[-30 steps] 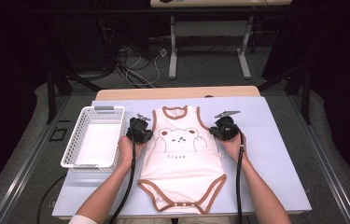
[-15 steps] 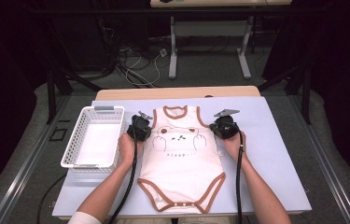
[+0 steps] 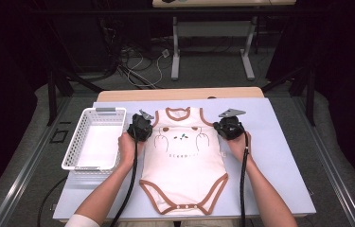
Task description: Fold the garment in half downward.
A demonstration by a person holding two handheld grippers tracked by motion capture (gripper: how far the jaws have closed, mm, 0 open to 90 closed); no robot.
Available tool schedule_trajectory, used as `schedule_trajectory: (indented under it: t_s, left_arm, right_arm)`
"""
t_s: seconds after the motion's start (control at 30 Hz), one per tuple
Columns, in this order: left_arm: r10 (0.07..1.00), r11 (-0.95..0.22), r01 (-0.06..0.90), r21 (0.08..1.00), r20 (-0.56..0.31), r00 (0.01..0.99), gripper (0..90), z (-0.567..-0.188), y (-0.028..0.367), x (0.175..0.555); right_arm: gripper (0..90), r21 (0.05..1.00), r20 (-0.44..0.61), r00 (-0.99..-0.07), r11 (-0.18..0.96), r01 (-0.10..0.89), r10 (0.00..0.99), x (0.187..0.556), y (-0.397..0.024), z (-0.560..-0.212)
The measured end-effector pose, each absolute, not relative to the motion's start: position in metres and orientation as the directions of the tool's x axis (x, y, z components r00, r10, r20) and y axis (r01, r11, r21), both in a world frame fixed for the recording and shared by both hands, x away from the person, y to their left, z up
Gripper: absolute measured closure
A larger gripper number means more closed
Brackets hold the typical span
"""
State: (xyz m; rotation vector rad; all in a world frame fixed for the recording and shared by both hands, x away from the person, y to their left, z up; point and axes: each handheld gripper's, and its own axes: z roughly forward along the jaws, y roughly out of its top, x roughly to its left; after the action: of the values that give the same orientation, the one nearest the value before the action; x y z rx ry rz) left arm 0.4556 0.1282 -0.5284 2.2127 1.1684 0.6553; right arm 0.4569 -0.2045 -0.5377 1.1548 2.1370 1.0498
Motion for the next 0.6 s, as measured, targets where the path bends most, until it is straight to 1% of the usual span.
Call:
schedule_trajectory:
  t_s: [0.43, 0.6]
  left_arm:
    - [0.840, -0.488, 0.562, 0.668, 0.183, 0.511, 87.0, -0.519, 0.128, 0.447]
    - [0.827, -0.508, 0.556, 0.657, 0.191, 0.530, 87.0, -0.516, 0.128, 0.443]
  right_arm:
    - [87.2, 0.828, -0.061, -0.536, 0.343, 0.444, 0.842, 0.449, -0.209, -0.527]
    - [87.1, 0.837, -0.063, -0.546, 0.342, 0.428, 0.836, 0.445, -0.211, -0.524]
